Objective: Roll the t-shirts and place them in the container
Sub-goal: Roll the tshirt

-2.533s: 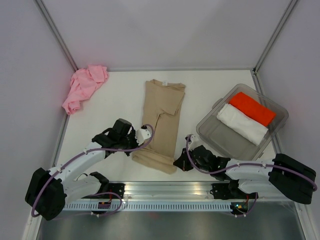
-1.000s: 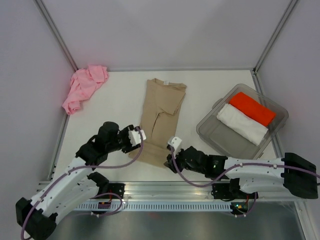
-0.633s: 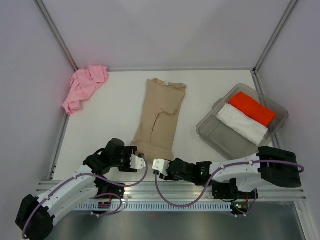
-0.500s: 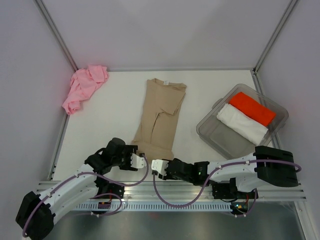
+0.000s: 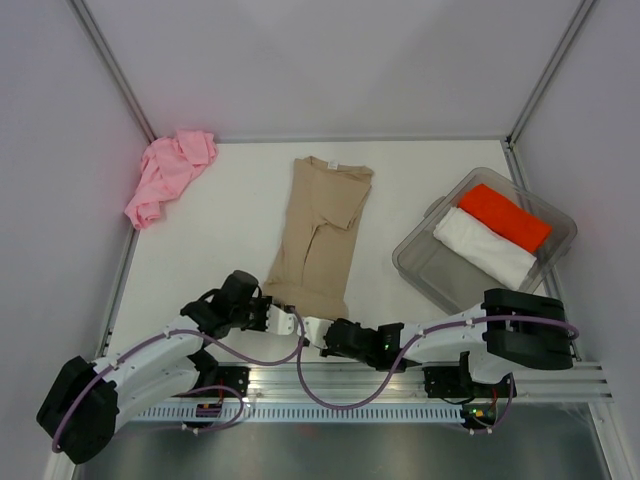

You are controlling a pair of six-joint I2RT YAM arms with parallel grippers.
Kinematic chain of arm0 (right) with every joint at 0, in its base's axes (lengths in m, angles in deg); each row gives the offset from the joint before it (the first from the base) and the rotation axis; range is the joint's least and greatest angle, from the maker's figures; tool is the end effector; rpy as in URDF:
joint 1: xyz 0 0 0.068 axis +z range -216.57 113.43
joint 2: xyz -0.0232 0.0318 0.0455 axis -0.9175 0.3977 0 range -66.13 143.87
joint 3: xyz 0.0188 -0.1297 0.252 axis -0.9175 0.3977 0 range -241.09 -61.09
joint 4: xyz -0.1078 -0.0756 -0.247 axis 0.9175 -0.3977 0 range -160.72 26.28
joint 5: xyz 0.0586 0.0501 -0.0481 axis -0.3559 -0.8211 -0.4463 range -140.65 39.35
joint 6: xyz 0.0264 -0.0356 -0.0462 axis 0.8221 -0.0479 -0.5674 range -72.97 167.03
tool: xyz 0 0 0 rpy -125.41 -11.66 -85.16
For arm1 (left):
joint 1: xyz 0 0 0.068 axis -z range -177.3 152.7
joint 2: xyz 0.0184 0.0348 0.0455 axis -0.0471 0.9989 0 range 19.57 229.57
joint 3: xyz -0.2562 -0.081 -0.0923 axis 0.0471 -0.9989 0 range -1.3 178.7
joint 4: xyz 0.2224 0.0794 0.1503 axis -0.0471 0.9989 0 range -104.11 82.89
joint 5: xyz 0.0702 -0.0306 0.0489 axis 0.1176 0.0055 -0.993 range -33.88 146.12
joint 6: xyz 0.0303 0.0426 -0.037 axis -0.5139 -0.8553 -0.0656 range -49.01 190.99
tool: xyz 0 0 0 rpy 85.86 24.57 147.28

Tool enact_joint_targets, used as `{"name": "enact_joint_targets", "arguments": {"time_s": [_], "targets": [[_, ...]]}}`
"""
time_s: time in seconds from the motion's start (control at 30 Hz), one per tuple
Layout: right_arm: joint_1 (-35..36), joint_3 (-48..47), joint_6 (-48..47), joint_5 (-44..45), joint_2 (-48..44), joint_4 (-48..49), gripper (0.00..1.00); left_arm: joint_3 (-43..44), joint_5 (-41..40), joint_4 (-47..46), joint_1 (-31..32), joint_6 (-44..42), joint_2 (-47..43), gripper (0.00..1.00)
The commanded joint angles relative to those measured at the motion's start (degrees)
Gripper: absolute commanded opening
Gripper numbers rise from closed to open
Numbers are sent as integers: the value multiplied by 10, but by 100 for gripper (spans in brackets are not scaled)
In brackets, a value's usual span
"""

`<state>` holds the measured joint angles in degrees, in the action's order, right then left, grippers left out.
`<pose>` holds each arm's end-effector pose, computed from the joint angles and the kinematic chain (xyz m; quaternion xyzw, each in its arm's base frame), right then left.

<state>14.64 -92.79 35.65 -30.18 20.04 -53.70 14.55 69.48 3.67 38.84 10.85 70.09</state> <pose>0.0614 0.2841 0.1237 -0.6084 0.6767 0.0838 0.4062 0.1313 -0.1101 0.1282 0.7254 0.5996 -0.0412 0.3356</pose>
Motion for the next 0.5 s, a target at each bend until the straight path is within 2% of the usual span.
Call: {"name": "enact_joint_targets", "arguments": {"time_s": [0.0,0.07,0.1,0.23,0.27,0.3,0.47], "targets": [[-4,-18,36,18,8,-6,16,25,43,71,2,-2,5,3],[-4,-20,54,16,4,-14,2,46,57,122,2,5,-1,2],[-5,-22,61,14,1,-25,0,53,74,140,2,6,-3,2],[-4,-22,102,-45,-35,-48,0,99,108,246,2,14,-13,2],[-4,-21,134,-83,-52,-55,1,107,122,273,2,8,-13,2],[-4,-19,148,-99,-61,-56,0,115,149,337,2,-1,-10,2],[-4,23,248,-164,-125,-40,0,174,162,400,2,-30,19,2]]}}
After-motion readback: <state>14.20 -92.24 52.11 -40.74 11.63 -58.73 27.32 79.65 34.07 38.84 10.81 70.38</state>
